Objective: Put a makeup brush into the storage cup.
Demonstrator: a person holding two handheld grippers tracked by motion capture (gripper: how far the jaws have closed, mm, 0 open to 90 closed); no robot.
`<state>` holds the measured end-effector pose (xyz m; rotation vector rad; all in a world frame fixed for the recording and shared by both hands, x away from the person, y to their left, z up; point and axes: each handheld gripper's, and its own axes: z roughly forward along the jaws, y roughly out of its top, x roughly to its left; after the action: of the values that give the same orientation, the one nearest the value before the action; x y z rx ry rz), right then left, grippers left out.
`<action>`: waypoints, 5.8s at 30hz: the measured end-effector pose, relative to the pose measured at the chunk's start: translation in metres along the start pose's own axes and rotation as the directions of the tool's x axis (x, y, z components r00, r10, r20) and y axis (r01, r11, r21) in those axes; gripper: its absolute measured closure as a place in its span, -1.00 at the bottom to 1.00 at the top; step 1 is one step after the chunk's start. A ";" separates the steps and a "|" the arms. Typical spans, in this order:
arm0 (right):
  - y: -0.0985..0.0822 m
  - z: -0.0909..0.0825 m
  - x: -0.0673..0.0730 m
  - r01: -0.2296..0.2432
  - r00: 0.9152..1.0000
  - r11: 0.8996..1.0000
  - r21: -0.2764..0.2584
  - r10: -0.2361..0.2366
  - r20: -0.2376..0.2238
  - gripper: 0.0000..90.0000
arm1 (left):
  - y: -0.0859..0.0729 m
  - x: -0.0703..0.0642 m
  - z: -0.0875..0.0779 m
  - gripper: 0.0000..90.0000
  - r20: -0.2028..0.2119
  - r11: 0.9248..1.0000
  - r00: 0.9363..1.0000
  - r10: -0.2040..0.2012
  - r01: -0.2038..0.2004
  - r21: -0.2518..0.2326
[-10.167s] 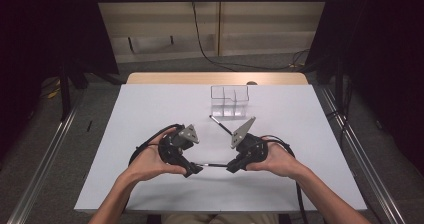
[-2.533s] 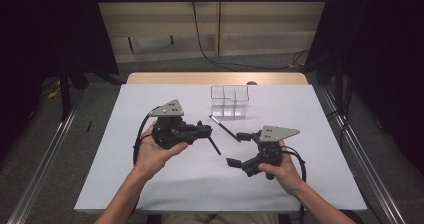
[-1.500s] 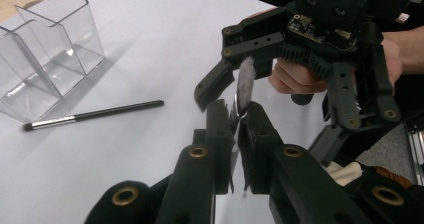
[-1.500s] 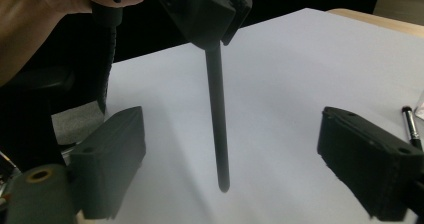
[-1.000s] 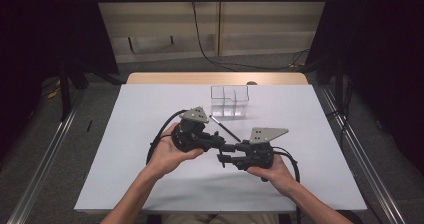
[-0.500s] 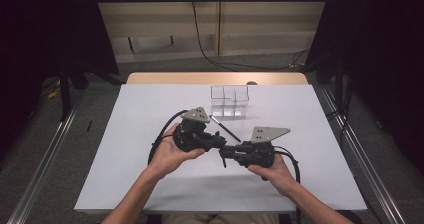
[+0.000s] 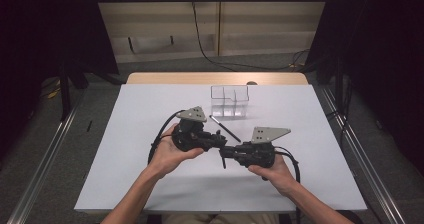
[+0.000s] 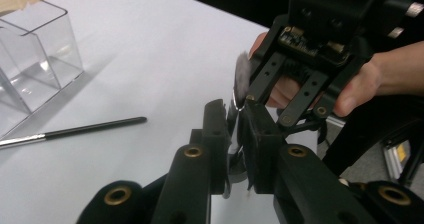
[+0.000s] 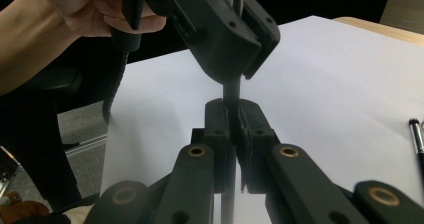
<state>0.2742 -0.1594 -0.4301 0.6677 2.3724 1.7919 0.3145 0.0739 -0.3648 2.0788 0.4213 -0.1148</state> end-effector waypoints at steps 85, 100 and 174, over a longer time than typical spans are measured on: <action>0.035 -0.016 -0.041 0.017 0.979 0.997 -0.080 0.000 0.203 0.88 | -0.146 -0.008 -0.108 -0.94 -0.537 0.952 0.819 -0.202 0.036 -0.303; 0.058 -0.007 -0.068 0.014 0.969 0.993 -0.115 0.015 0.248 0.88 | -0.159 -0.008 -0.114 -0.94 -0.545 0.947 0.813 -0.204 0.023 -0.321; 0.085 0.059 -0.153 -0.023 0.915 0.993 -0.112 0.066 0.398 0.88 | -0.161 -0.005 -0.118 -0.94 -0.550 0.938 0.808 -0.208 0.006 -0.346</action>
<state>0.4553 -0.1492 -0.3967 0.9754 1.9933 1.5932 0.2439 0.2479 -0.4337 1.7186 0.8718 0.5142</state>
